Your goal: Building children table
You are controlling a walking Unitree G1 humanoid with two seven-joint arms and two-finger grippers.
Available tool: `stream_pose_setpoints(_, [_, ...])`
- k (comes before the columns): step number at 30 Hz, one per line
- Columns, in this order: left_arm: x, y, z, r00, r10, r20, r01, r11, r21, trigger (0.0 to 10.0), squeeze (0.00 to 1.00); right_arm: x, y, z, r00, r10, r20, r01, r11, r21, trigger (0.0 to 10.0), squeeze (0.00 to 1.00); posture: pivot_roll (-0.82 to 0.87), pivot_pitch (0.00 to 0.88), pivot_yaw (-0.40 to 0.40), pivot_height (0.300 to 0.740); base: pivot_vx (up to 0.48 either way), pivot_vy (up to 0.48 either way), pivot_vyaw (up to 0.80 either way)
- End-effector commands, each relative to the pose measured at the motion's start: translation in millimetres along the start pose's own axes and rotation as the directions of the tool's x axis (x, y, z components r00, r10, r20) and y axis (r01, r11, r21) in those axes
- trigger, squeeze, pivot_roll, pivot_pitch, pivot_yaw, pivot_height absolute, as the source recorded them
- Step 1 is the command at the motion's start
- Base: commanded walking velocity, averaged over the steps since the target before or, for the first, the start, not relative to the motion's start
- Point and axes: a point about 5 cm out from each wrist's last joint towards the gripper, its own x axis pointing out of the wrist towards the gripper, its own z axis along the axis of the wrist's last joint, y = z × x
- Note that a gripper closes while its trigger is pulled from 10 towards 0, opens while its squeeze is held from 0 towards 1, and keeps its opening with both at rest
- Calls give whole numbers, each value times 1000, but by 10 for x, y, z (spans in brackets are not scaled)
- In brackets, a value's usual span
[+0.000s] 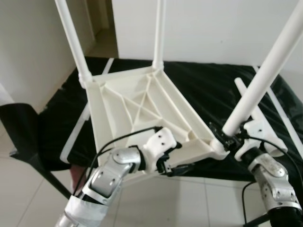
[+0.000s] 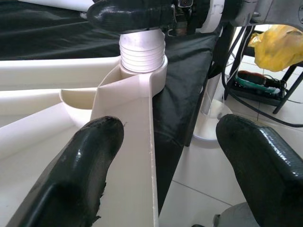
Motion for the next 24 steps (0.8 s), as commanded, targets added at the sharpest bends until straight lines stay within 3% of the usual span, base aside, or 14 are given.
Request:
stream_pose_setpoints(1, [-10,57,-18,995,95,-6,-95,995,2,10000,0,-56,32,-142,997,-24,-67,26,999,41,10000,0,-6,33,11,740,0,0,0])
stream_pose_setpoints(7, [-16,74,-19,995,103,-7,-103,995,0,10000,0,-40,62,-157,985,-148,-88,153,987,53,10000,0,-12,31,9,740,0,0,0])
stream_pose_setpoints(8, [-14,82,-16,994,106,-6,-106,994,0,10000,0,-34,98,-163,970,-225,-91,230,972,53,10000,0,-13,30,7,740,0,0,0])
stream_pose_setpoints(9, [-14,82,-16,994,106,-6,-106,994,0,10000,0,-34,98,-163,970,-225,-91,230,972,53,10000,0,-13,30,7,740,0,0,0])
stream_pose_setpoints(11, [-16,106,-11,993,117,-2,-117,993,-1,10000,0,-44,187,-204,930,-351,-114,360,930,73,10000,0,-13,27,3,740,0,0,0])
stream_pose_setpoints(14, [-16,106,-11,993,117,-2,-117,993,-1,10000,0,-44,187,-204,930,-351,-114,360,930,73,10000,0,-13,27,3,740,0,0,0])
stream_pose_setpoints(16, [-26,138,-8,991,133,1,-133,991,-2,10000,0,-69,333,-259,865,-484,-135,497,863,88,10000,0,-12,21,-4,740,0,0,0])
stream_pose_setpoints(17, [-26,138,-8,991,133,1,-133,991,-2,10000,0,-69,333,-259,865,-484,-135,497,863,88,10000,0,-12,21,-4,740,0,0,0])
stream_pose_setpoints(19, [-35,166,-12,989,150,-1,-150,989,0,10000,0,-87,428,-275,805,-577,-140,589,805,70,10000,0,-9,21,-8,740,0,0,0])
stream_pose_setpoints(20, [-35,166,-12,989,150,-1,-150,989,0,10000,0,-87,428,-275,805,-577,-140,589,805,70,10000,0,-9,21,-8,740,0,0,0])
stream_pose_setpoints(22, [-57,208,-16,984,176,-5,-176,984,2,10000,0,-93,490,-292,744,-650,-155,666,740,90,10000,0,0,16,-11,740,0,0,0])
stream_pose_setpoints(23, [-57,208,-16,984,176,-5,-176,984,2,10000,0,-93,490,-292,744,-650,-155,666,740,90,10000,0,0,16,-11,740,0,0,0])
stream_pose_setpoints(24, [-85,249,-13,981,195,-3,-195,981,4,10000,0,-76,545,-283,713,-681,-167,700,705,116,10000,0,-1,14,-9,740,0,0,0])
